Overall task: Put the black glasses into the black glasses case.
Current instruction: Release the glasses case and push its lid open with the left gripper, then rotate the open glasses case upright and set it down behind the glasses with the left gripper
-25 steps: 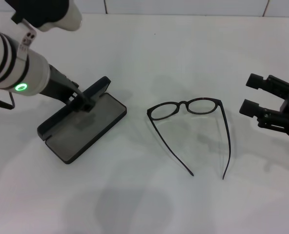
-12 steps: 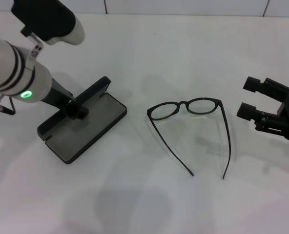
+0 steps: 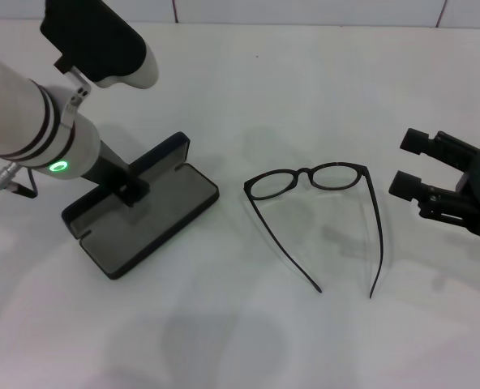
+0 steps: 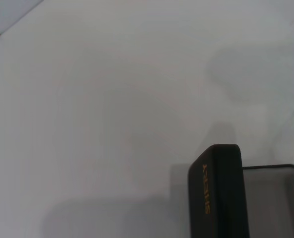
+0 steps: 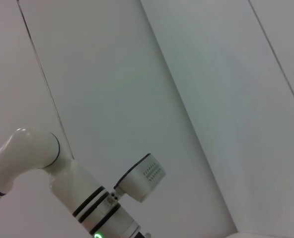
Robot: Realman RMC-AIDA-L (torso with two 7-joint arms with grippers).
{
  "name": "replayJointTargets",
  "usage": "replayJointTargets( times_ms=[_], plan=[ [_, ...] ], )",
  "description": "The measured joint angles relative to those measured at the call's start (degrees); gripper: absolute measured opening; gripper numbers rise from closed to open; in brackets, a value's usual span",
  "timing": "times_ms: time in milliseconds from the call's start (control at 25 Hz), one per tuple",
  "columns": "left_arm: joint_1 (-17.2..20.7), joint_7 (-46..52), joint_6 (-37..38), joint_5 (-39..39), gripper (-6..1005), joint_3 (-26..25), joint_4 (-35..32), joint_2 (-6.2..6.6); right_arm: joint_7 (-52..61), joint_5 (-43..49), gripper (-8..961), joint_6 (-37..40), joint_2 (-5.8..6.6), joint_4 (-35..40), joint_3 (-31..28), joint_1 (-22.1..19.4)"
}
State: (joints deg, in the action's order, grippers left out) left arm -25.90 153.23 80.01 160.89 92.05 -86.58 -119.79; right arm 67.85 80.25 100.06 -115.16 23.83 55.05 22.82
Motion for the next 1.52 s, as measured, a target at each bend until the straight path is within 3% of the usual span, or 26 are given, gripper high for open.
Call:
replayJointTargets(
  times_ms=[360, 560, 760, 1080, 1520],
  plan=[
    [0.8, -0.5, -0.3, 1.0, 115, -0.1, -3.4, 0.0, -0.1, -0.3, 871, 0.4, 0.28, 0.0, -0.1, -0.5],
    [0.4, -1.9, -4.0, 1.4, 76, 1.0, -6.0, -0.05, -0.1, -0.3, 871, 0.5, 0.3, 0.0, -0.1, -0.6],
    [-0.6, -5.8, -12.9, 1.5, 74, 6.0, -6.2, -0.04, -0.1, -0.3, 871, 0.5, 0.26, 0.0, -0.1, -0.8],
    [-3.1, -16.7, -30.5, 1.4, 71, 15.2, 2.5, -0.13, -0.4, -0.4, 871, 0.5, 0.27, -0.1, -0.1, -2.1],
    [-10.5, -20.0, -41.8, 1.4, 72, 20.5, 15.5, -0.28, -3.3, -0.9, 870, 0.0, 0.3, -3.1, -0.2, -1.9]
  ],
)
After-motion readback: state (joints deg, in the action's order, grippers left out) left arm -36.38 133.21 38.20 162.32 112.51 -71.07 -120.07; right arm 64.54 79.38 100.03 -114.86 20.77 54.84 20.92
